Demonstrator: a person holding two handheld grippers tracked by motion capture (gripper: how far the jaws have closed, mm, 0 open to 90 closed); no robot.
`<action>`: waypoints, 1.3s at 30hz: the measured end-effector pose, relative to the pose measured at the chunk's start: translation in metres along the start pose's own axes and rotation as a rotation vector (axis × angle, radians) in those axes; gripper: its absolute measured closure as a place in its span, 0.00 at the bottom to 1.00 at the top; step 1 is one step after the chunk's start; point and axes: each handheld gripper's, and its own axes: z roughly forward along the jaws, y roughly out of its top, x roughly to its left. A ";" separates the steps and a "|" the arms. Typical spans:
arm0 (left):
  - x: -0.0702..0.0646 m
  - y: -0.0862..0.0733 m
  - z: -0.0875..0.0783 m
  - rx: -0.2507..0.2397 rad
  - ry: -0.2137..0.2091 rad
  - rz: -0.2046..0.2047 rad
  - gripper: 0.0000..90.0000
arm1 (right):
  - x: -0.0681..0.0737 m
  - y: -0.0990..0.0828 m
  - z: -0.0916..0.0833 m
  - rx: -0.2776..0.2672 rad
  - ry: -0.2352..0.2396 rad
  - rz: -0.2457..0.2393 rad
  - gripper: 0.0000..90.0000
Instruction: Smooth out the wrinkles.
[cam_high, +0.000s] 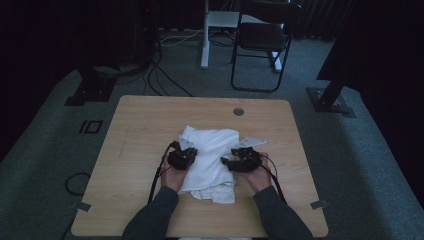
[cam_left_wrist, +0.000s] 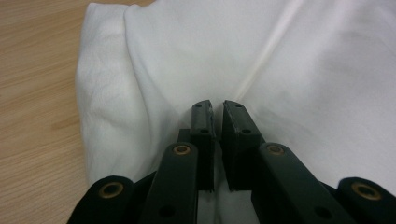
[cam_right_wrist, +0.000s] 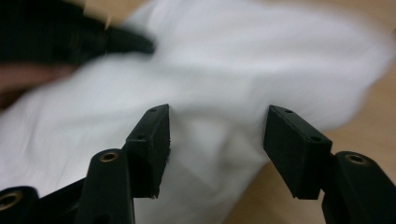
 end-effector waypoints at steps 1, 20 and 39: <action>0.000 0.000 0.000 0.000 0.000 0.001 0.93 | 0.002 -0.005 0.005 0.024 0.011 -0.006 0.59; 0.009 0.006 -0.019 -0.065 -0.160 -0.073 0.67 | 0.007 -0.023 -0.040 -0.071 -0.094 -0.035 0.46; 0.014 -0.047 -0.064 -0.123 -0.173 -0.010 0.56 | 0.003 -0.043 0.028 0.109 0.049 -0.037 0.30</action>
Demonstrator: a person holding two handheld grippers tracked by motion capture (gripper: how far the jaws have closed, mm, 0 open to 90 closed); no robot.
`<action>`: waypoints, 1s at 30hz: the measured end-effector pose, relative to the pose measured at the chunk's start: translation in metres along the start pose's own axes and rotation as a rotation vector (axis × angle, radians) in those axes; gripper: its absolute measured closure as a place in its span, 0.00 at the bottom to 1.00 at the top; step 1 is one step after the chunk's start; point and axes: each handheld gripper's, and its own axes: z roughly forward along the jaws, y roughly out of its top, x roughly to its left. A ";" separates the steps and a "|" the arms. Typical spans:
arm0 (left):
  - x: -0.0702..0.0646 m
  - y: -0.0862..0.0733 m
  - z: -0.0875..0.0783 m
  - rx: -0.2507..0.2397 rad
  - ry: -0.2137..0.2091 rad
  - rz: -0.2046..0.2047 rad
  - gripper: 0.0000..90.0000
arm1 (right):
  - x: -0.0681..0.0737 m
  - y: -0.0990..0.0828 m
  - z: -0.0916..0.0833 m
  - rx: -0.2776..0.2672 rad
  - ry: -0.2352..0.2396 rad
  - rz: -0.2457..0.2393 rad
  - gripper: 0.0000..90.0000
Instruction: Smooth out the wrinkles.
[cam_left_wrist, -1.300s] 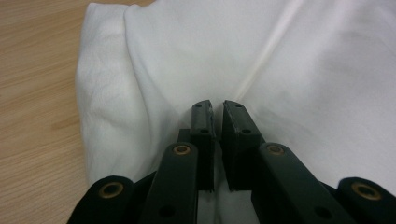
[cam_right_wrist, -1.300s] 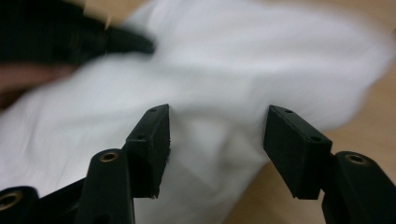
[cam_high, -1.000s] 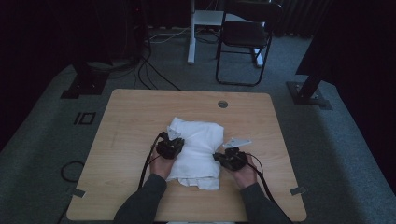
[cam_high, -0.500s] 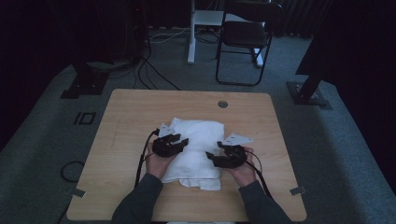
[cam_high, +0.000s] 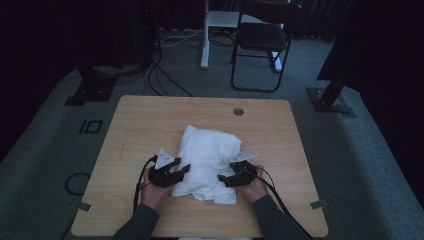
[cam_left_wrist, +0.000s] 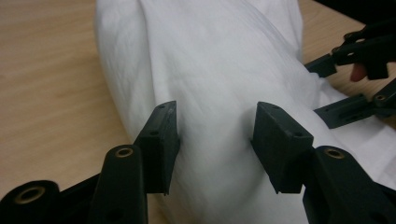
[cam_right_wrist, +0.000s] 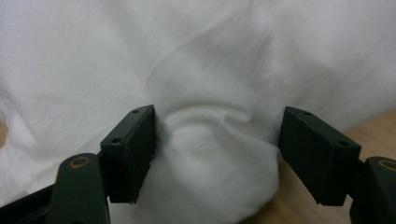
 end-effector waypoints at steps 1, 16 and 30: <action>-0.001 -0.002 0.001 0.001 0.000 -0.002 0.55 | -0.001 -0.002 0.000 -0.003 0.006 0.002 0.30; -0.009 -0.001 0.011 -0.012 0.020 -0.004 0.55 | -0.022 -0.005 0.002 -0.042 0.000 0.052 0.32; 0.021 0.017 0.014 -0.029 0.085 -0.035 0.49 | -0.032 0.030 0.017 -0.080 0.008 0.071 0.31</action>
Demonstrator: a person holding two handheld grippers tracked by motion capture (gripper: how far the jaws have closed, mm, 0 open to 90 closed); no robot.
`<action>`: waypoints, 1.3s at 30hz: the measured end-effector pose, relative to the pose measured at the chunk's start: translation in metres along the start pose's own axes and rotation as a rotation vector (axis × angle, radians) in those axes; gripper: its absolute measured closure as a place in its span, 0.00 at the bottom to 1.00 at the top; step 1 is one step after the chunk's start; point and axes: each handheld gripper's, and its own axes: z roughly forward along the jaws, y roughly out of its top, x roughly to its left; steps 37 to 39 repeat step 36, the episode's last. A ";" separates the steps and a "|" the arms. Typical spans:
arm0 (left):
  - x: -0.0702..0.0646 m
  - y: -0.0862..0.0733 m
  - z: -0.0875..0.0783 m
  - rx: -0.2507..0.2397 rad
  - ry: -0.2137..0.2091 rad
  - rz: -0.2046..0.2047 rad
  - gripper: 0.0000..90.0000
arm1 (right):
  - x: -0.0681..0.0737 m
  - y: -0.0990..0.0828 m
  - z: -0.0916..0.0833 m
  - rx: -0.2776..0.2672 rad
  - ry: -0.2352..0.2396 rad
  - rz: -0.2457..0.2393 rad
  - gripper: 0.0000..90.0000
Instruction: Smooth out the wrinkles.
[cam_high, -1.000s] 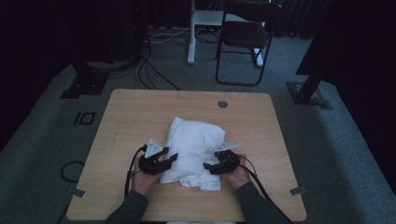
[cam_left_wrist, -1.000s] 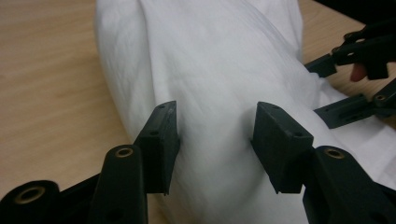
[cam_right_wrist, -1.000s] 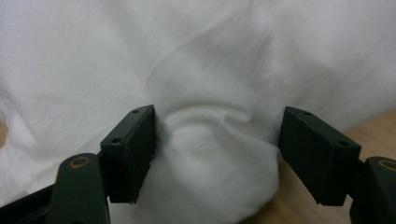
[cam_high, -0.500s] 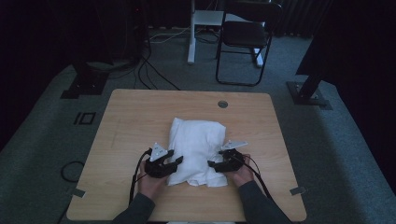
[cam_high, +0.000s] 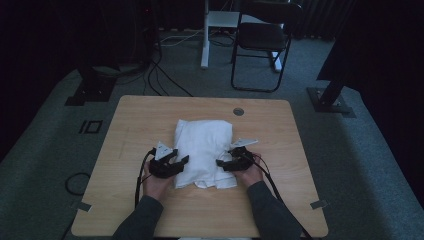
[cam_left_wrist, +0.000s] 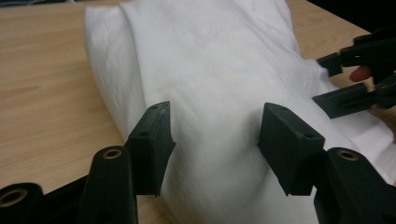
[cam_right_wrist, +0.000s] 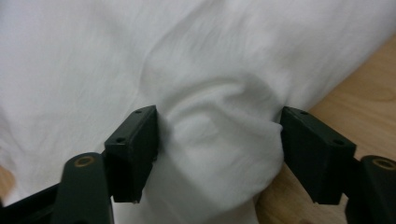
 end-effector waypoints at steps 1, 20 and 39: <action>0.001 0.002 -0.001 -0.004 0.008 0.001 0.48 | 0.000 0.002 -0.004 -0.015 0.000 0.007 0.31; 0.052 0.014 -0.088 -0.146 0.093 -0.004 0.48 | -0.033 -0.030 -0.106 -0.134 -0.149 0.072 0.23; 0.092 0.021 -0.134 -0.225 0.193 -0.044 0.47 | -0.077 -0.088 -0.175 -0.196 -0.265 0.242 0.23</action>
